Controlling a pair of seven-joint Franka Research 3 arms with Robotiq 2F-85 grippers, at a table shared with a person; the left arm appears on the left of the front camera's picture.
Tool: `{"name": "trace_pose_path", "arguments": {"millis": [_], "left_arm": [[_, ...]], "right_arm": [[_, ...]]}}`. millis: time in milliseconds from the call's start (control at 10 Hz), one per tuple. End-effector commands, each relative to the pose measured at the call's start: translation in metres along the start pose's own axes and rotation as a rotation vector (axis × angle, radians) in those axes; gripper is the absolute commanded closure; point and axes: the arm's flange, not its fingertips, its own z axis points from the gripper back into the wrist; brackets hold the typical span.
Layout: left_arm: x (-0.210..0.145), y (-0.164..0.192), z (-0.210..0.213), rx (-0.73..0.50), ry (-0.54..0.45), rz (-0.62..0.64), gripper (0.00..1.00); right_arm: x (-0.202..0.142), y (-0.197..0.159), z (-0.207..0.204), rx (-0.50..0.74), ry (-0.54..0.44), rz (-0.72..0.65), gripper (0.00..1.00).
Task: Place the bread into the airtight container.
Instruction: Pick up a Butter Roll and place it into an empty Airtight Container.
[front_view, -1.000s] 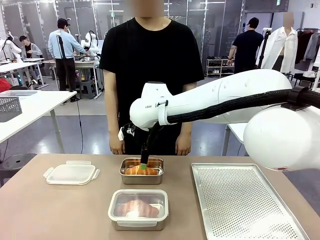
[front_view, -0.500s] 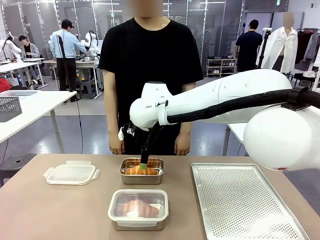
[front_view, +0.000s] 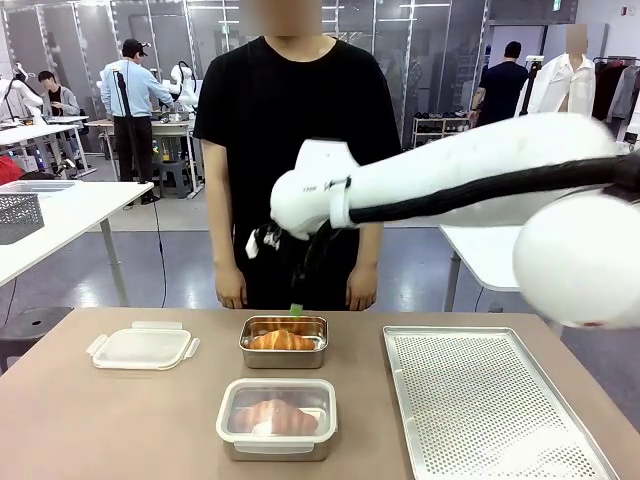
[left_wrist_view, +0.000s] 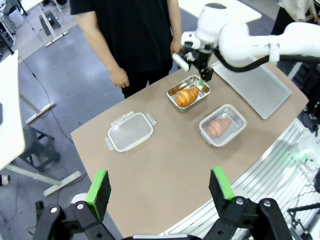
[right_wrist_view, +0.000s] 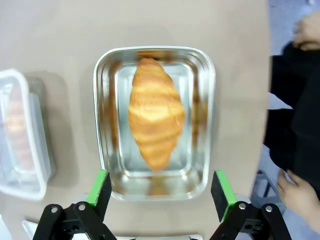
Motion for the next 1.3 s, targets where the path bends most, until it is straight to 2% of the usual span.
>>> {"name": "trace_pose_path", "arguments": {"millis": [0, 100, 400, 700, 800, 1000, 1200], "left_arm": [[0.003, -0.001, 0.001, -0.013, -0.006, -0.007, 0.00], [0.003, -0.001, 0.001, -0.013, -0.006, -0.007, 0.00], [0.003, -0.001, 0.001, -0.013, -0.006, -0.007, 0.00], [0.003, -0.001, 0.001, -0.013, -0.006, -0.007, 0.00], [0.003, -0.001, 0.001, -0.013, -0.006, -0.007, 0.00], [0.003, -0.001, 0.001, -0.013, -0.006, -0.007, 0.00], [0.003, -0.001, 0.001, -0.013, -0.006, -0.007, 0.00]], "right_arm": [[-0.036, 0.025, 0.051, -0.016, -0.030, -0.049, 0.00], [-0.057, 0.028, 0.080, -0.039, -0.043, -0.097, 0.00], [-0.161, 0.041, 0.163, -0.114, -0.112, -0.325, 0.00], [-0.274, 0.089, 0.233, -0.181, -0.309, -0.519, 0.00], [-0.301, 0.112, 0.249, -0.209, -0.351, -0.572, 0.00], [-0.345, 0.140, 0.258, -0.215, -0.347, -0.695, 0.00], [-0.370, 0.169, 0.263, -0.237, -0.425, -0.737, 0.00]]}}
